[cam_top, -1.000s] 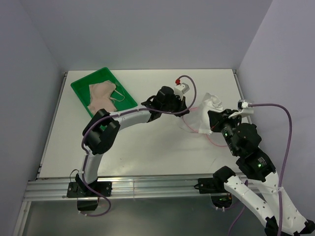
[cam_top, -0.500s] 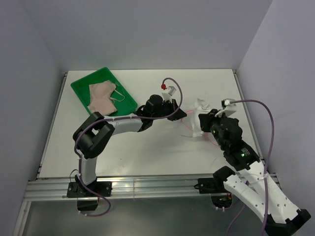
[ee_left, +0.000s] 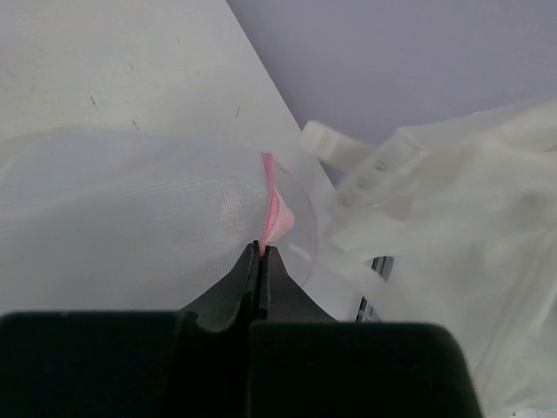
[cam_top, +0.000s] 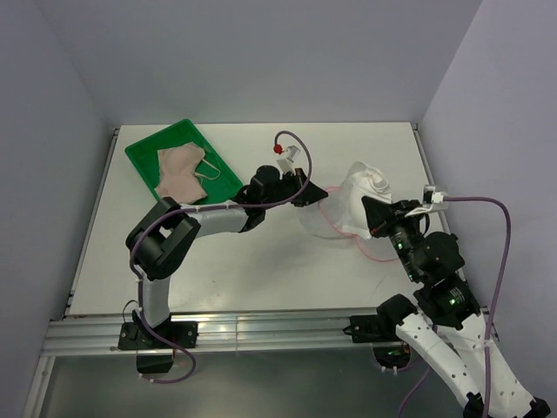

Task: Place the bra in the laundry bag and zip it closed

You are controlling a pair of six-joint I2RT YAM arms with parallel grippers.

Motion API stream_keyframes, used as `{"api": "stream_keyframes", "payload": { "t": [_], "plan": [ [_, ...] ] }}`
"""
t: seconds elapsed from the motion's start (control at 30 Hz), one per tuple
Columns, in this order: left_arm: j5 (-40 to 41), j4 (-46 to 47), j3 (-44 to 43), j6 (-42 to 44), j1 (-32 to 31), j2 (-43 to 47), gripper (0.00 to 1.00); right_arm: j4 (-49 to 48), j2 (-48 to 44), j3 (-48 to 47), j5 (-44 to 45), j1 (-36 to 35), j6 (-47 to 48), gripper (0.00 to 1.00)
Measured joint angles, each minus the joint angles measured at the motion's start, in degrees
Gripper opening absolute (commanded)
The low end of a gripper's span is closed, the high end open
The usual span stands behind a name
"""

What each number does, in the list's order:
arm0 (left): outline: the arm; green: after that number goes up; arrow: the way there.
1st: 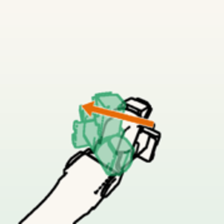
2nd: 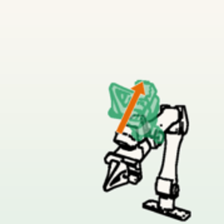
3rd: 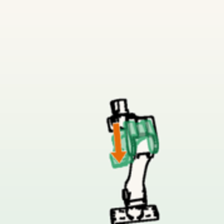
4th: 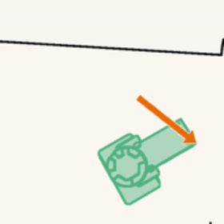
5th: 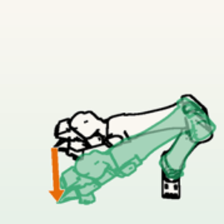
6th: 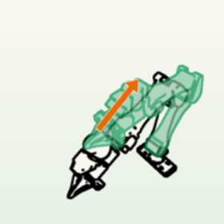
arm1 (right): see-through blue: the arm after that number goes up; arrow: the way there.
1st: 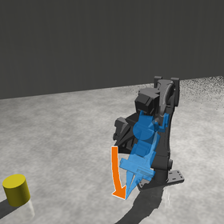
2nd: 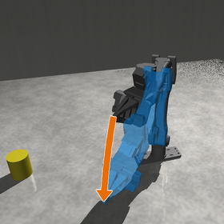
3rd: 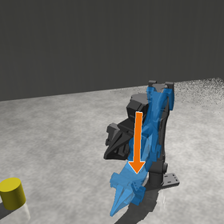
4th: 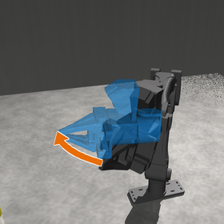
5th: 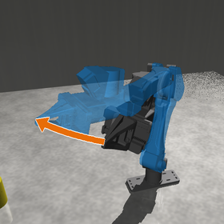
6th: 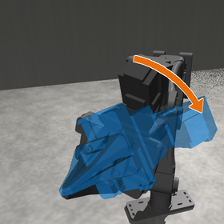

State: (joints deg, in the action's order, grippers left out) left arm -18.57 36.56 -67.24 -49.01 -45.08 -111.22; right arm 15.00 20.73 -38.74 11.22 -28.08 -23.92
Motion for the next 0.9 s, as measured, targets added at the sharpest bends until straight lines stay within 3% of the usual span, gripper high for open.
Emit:
{"api": "stream_keyframes", "payload": {
  "t": [0.9],
  "plan": [
    [0.02, 0.15, 0.04, -0.22, 0.7, -0.17, 0.0, 5.64, -1.7, -1.95, -4.74, 0.0, 0.57, 0.0]
  ]
}}
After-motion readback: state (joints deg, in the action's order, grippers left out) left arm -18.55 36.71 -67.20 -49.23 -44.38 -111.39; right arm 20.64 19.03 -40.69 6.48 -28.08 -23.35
